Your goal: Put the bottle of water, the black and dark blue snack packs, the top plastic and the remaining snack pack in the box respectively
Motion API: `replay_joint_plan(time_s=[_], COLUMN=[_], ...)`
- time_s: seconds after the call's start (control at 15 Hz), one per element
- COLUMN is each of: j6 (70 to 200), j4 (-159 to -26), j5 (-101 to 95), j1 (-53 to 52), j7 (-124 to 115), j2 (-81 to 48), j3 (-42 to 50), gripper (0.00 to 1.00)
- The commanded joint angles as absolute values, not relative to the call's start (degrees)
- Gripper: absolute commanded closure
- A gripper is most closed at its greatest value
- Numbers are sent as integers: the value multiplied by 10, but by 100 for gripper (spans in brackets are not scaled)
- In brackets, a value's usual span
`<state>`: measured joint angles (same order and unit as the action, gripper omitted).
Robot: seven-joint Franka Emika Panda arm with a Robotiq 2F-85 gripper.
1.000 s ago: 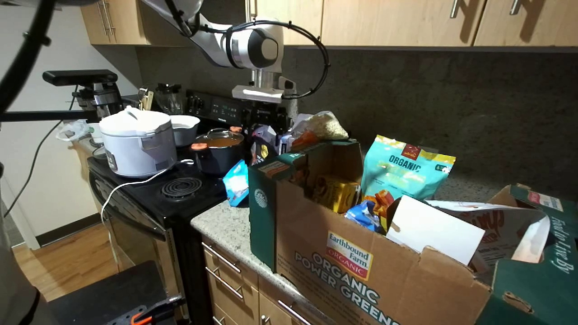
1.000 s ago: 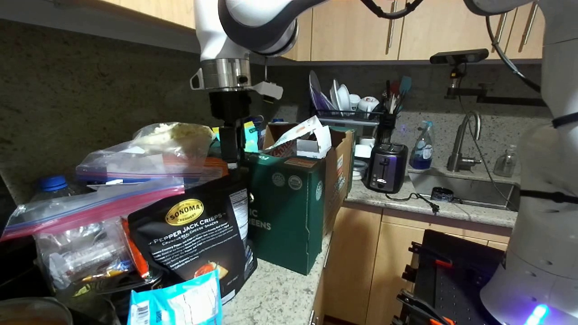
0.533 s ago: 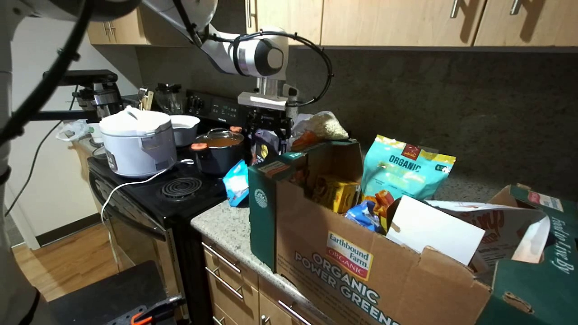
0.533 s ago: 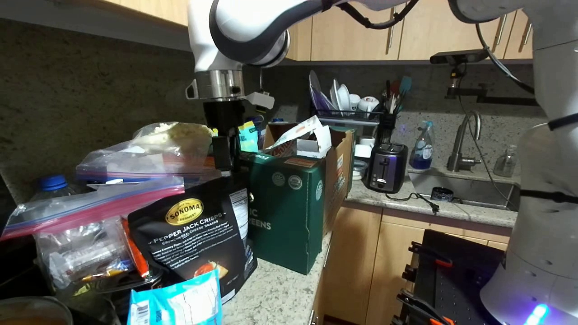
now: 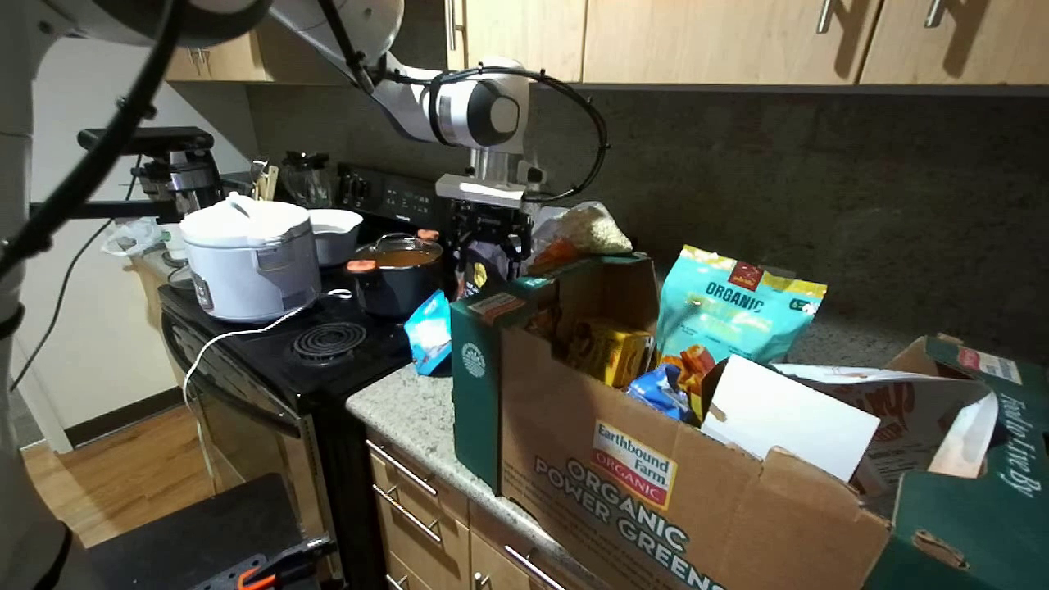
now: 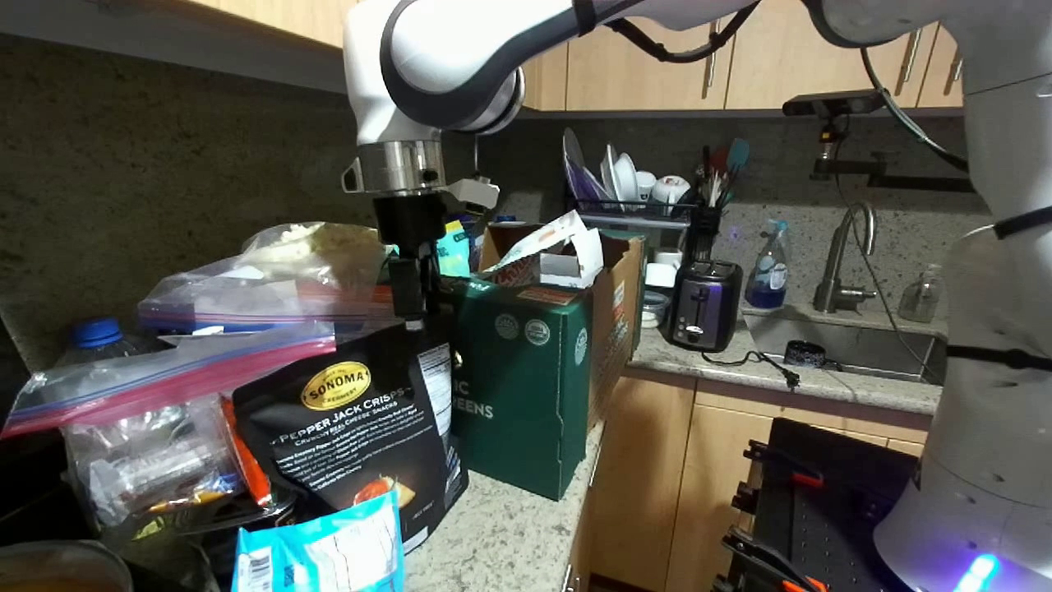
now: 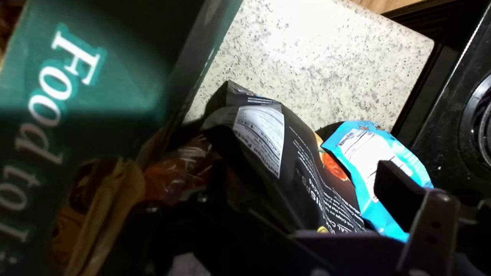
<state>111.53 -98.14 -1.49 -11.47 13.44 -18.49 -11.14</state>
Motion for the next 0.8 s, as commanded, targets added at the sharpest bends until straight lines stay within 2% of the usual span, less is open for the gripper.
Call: replay_joint_plan(time_s=[0.0,0.53,0.6,0.73], j6=[1111,1112,1111,1106], j4=[-977,-989,-990,-993], j5=[-11,-22,-21,-21], j1=[-111,-110,-110,-111], j7=[133,118,116,112], j2=[-194,-193,-188,-172], j3=[-111,-104,-105,-105], gripper=[34,95,99,100])
